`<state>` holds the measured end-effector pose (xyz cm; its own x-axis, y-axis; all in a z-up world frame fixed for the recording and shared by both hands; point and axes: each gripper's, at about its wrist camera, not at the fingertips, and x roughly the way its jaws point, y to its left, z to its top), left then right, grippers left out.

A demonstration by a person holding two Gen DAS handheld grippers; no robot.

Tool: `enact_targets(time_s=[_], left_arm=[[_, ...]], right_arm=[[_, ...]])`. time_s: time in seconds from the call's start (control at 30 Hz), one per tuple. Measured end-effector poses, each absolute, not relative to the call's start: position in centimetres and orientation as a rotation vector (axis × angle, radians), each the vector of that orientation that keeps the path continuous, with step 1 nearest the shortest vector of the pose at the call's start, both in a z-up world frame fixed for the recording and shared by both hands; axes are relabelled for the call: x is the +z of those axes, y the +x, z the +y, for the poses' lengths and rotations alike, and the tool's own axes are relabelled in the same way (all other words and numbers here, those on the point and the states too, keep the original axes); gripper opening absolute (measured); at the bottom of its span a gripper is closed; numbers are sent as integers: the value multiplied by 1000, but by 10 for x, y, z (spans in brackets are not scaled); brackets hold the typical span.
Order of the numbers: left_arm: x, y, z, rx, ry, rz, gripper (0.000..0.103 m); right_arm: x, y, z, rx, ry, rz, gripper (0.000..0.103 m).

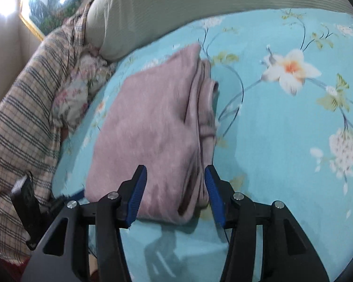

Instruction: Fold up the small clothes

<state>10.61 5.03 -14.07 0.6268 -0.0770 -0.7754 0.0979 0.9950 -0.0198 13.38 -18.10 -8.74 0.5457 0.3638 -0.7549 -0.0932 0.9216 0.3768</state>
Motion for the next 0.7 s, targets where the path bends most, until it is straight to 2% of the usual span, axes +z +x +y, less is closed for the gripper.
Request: enact_targets(time_s=[0.03,0.1,0.13,0.17,0.2,0.23,0.3,0.43,0.53,0.57,0.63,0.7], left_arm=[[-143,109,50,-79,34,894,46],[-148,115,52,-62,19,913,38],[-147,116,56,-60,-14,914,34],[-146,116,60,-56,-46,911,30],[-143,115,64,-55,-78,906,20],[-141,114,65,-51,-99,897,14],[-140,110,65,-35,-113,878,10],[-150,112,57,-26,-98,916,7],[-149,112,61,-42,-109,930,7],[-148,111,63,-56,-115,940,7],[-144,105,67,-96,-121,963,7],[-135,94,75,-132,-121,957,7]], right_arm=[[-90,135,-178,282,302,964,47],[-96,138,-173,288,285,977,24],[-96,139,-171,291,283,983,8],[-93,139,-171,295,288,973,8],[-87,136,-172,299,291,945,7],[-76,131,-173,308,289,899,7],[-66,128,-176,298,266,871,7],[-94,134,-180,217,172,967,7],[-113,133,-189,188,212,1007,9],[-111,132,-191,188,229,1007,17],[-99,128,-194,193,242,998,24],[-83,124,-197,210,252,959,24]])
